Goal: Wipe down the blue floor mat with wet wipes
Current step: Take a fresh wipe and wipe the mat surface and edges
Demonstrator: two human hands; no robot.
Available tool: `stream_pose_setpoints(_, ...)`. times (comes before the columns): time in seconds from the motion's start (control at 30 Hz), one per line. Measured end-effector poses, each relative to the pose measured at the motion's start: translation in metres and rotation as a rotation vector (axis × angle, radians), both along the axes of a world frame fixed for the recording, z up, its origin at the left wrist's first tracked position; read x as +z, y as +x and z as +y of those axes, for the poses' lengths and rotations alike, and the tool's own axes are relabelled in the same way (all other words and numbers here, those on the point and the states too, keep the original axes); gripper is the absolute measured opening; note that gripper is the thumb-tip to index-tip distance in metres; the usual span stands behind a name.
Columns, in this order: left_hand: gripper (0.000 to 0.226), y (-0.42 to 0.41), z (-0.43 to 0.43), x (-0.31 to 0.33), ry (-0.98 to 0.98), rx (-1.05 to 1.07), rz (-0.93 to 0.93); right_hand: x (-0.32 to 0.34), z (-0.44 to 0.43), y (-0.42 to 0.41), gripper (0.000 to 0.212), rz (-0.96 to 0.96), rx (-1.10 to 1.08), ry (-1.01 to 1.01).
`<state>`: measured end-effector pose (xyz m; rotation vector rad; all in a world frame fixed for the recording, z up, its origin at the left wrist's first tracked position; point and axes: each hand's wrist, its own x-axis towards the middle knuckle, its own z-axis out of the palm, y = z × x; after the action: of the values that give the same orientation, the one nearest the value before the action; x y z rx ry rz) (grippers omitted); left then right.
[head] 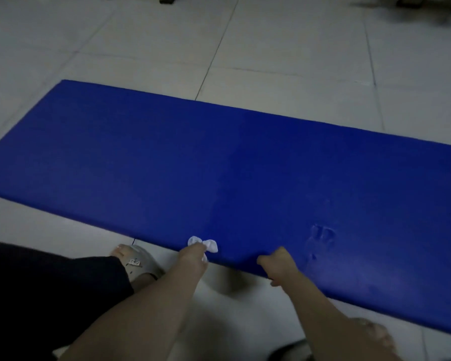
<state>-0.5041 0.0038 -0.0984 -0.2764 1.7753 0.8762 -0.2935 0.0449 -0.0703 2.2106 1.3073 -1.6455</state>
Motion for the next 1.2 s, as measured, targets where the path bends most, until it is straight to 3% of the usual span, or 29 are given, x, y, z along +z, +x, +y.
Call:
stream_pose_setpoints(0.07,0.007,0.000,-0.007,0.004,0.015,0.037,-0.054,0.012,-0.018,-0.012,0.036,0.113,-0.202,-0.075)
stream_pose_setpoints(0.2,0.023,0.002,-0.003,0.037,0.037,0.119,-0.036,0.026,-0.043,-0.021,0.038,0.299,-0.654,-0.106)
stream_pose_setpoints(0.33,0.031,0.004,0.009,0.085,0.162,0.153,-0.151,0.057,-0.038,-0.022,0.061,0.407,-1.170,0.169)
stream_pose_setpoints(0.4,0.038,0.004,0.009,0.107,0.217,0.163,-0.175,0.079,-0.032,-0.028,0.059,0.392,-1.360,0.281)
stream_pose_setpoints(0.47,0.037,0.004,0.011,0.128,0.252,0.155,-0.161,0.099,-0.026,-0.031,0.043,0.386,-1.386,0.350)
stream_pose_setpoints(0.6,0.037,0.005,0.019,0.175,0.319,0.110,-0.183,0.146,-0.006,-0.025,0.028,0.351,-1.239,0.545)
stream_pose_setpoints(0.77,0.014,0.025,0.028,0.227,0.407,0.013,-0.254,0.226,0.032,-0.002,0.025,0.340,-0.935,0.837)
stream_pose_setpoints(0.9,0.016,0.077,0.041,0.263,0.386,-0.044,-0.343,0.278,0.043,0.056,0.022,0.325,-0.893,1.010)
stream_pose_setpoints(1.0,0.009,0.132,0.053,0.276,0.411,-0.124,-0.386,0.278,0.044,0.111,0.027,0.281,-1.026,1.067)
stream_pose_setpoints(1.07,0.005,0.173,0.064,0.277,0.443,-0.200,-0.381,0.268,0.040,0.144,0.035,0.261,-1.237,1.040)
stream_pose_setpoints(1.2,0.012,0.240,0.073,0.246,0.431,-0.263,-0.342,0.215,0.025,0.163,0.049,0.489,-1.658,0.697)
